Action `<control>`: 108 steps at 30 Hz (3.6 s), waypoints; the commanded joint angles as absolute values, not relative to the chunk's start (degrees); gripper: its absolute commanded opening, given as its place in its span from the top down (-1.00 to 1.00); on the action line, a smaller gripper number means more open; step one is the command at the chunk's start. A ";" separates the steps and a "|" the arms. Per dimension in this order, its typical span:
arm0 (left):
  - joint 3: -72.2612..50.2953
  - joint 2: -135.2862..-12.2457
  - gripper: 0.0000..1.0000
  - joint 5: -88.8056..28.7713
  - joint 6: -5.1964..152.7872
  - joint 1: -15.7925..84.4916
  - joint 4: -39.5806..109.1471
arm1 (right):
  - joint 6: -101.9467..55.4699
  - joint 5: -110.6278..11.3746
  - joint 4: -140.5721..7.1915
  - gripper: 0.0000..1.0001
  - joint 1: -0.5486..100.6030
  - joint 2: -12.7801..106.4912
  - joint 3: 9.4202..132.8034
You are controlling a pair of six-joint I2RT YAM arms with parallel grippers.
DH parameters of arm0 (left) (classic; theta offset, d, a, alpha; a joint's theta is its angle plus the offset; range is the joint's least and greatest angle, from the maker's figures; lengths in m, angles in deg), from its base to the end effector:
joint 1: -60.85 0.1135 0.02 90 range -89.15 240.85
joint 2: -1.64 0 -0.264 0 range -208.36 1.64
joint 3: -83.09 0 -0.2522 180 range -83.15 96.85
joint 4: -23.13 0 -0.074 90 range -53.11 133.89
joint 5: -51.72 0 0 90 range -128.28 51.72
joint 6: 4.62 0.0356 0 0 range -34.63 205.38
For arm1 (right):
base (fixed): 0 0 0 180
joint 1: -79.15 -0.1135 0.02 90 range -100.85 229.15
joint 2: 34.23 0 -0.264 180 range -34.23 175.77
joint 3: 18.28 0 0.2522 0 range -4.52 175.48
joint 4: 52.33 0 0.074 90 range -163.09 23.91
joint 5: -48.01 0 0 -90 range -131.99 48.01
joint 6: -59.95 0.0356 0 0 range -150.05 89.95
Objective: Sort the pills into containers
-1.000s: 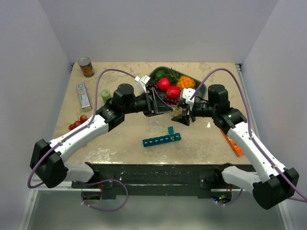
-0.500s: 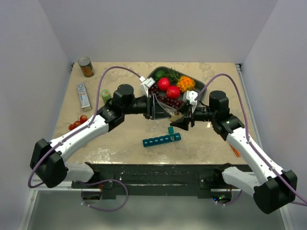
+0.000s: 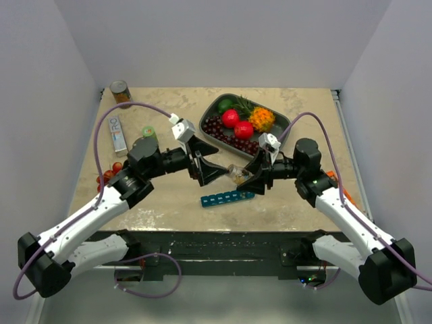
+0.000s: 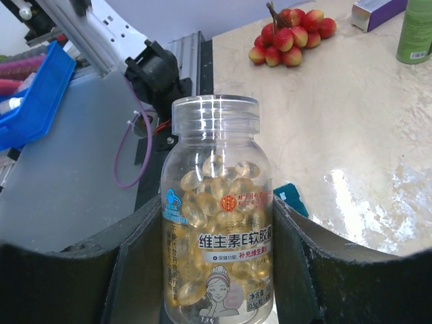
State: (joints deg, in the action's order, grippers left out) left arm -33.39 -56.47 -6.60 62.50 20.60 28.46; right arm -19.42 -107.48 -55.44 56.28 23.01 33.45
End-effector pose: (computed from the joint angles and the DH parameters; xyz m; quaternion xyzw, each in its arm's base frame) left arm 0.1680 -0.1667 0.3616 0.2936 0.6428 -0.5207 0.4791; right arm 0.1864 0.1138 0.2980 -0.4186 0.5965 0.5508 0.4069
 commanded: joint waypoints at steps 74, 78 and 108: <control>-35.51 -62.08 -0.39 12.42 69.05 22.70 3.44 | -25.04 -109.93 -59.85 1.00 56.83 23.26 37.14; -37.01 -59.89 -0.78 14.80 65.59 24.90 1.11 | -25.83 -109.93 -60.38 1.00 56.74 22.90 36.70; -32.97 -64.19 -0.29 8.92 82.65 20.24 21.68 | -25.92 -109.84 -60.21 1.00 56.74 24.05 37.49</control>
State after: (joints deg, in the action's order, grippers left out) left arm -35.60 -63.90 9.03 80.49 20.97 23.30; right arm -25.95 -109.08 -60.99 56.67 24.25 36.36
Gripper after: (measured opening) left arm 0.716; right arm 0.556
